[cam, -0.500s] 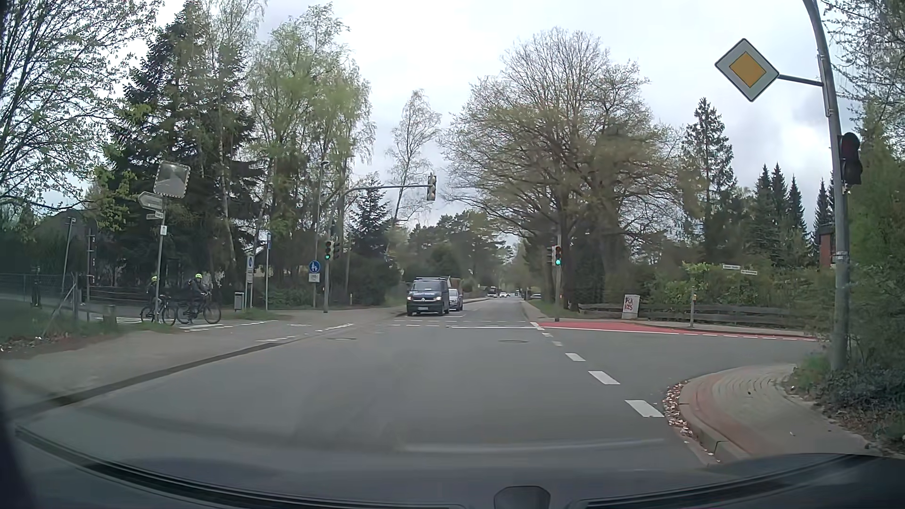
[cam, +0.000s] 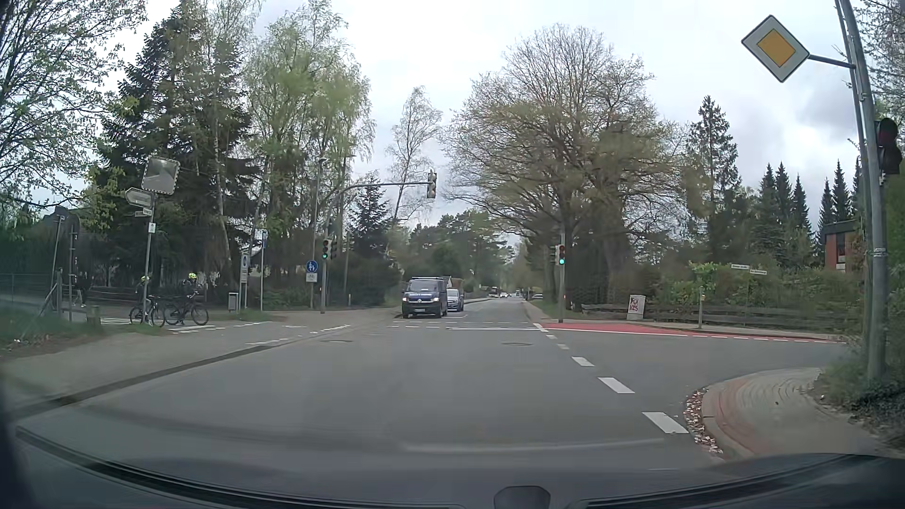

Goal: Follow the waypoints while adhering to traffic rules and regulations

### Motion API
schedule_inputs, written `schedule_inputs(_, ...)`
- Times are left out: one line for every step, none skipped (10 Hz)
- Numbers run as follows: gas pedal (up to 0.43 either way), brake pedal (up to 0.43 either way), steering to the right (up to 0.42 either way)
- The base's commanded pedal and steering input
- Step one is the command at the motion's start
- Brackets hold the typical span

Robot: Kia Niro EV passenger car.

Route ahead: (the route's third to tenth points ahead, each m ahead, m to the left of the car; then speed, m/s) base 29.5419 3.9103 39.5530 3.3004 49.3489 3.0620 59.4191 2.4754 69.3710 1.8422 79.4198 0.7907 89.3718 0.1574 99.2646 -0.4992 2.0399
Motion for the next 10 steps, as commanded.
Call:
schedule_inputs(0.287, 0.006, -0.001)
schedule_inputs(0.287, 0.000, 0.001)
schedule_inputs(0.287, 0.006, 0.002)
schedule_inputs(0.287, 0.000, 0.003)
schedule_inputs(0.287, 0.006, 0.005)
schedule_inputs(0.287, 0.006, 0.008)
schedule_inputs(0.287, 0.006, 0.010)
schedule_inputs(0.287, 0.006, 0.010)
schedule_inputs(0.287, 0.006, 0.011)
schedule_inputs(0.287, 0.006, 0.012)
